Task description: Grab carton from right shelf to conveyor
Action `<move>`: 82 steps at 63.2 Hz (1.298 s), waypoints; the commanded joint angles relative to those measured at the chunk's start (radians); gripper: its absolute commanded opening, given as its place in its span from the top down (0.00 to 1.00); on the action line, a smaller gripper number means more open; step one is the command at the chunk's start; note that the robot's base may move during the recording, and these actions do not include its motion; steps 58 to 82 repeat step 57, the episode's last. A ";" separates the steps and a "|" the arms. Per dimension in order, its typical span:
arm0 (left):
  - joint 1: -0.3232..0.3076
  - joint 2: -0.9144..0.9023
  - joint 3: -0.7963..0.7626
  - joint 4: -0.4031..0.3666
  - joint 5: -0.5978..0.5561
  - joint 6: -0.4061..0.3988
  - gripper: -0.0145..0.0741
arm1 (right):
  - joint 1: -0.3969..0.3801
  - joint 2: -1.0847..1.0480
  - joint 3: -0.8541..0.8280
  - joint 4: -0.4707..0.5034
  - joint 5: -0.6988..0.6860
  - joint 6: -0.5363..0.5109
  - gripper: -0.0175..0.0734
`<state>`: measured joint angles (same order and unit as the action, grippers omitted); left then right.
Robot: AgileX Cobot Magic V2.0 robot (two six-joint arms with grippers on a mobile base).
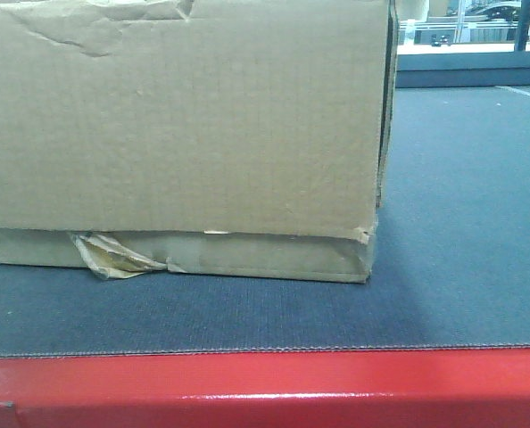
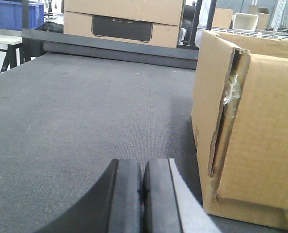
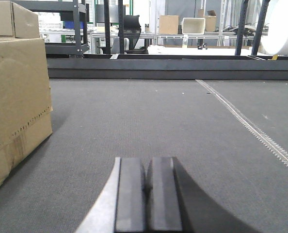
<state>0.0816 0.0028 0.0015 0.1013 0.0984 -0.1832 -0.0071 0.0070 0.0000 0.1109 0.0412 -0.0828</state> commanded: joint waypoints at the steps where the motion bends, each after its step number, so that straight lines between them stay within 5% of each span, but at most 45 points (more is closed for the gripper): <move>1: 0.005 -0.003 -0.002 -0.002 -0.018 0.003 0.85 | -0.005 -0.007 0.000 0.002 -0.027 -0.008 0.88; 82: 0.005 -0.003 -0.002 -0.002 -0.018 0.003 0.85 | -0.005 -0.007 0.000 0.002 -0.027 -0.008 0.88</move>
